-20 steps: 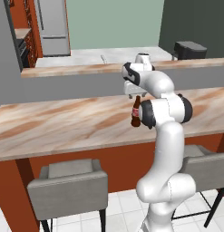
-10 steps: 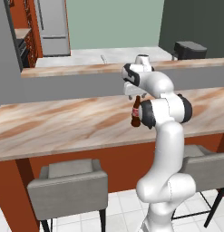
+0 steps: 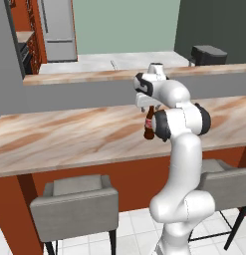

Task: Place the large bottle from the dining counter next to the other large bottle outside the sink, and place the small bottle from the dining counter next to the other small bottle inside the sink.

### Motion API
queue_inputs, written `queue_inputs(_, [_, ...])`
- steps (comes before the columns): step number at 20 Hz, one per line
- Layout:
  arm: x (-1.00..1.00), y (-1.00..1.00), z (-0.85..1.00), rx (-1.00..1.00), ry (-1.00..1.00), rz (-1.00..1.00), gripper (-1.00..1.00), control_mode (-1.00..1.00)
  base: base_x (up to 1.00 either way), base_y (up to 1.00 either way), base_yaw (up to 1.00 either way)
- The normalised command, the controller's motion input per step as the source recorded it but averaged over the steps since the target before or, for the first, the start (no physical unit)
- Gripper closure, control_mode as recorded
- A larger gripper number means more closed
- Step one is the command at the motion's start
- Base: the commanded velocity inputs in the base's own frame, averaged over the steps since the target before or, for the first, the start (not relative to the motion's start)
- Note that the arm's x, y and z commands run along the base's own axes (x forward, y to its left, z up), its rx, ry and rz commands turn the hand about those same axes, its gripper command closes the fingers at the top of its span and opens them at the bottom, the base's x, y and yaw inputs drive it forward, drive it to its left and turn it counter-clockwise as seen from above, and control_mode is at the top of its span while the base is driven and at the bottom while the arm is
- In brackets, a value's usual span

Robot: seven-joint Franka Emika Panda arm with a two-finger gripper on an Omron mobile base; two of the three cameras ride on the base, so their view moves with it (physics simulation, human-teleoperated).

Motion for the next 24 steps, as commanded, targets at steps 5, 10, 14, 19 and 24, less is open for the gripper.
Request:
queue_inputs(5, [0.00,-0.01,-0.06,0.00,0.00,0.00,-1.00,-1.00,0.00,0.00,0.00])
queue_inputs(10, [0.00,0.00,0.00,0.00,0.00,0.00,-1.00,-1.00,0.00,0.00,0.00])
queue_inputs(14, [0.00,0.00,0.00,0.00,0.00,0.00,-1.00,-1.00,0.00,0.00,0.00])
queue_inputs(19, [0.00,0.00,0.00,0.00,0.00,0.00,1.00,-1.00,0.00,0.00,0.00])
queue_inputs(24, [0.00,0.00,0.00,0.00,0.00,0.00,1.00,-1.00,0.00,0.00,0.00])
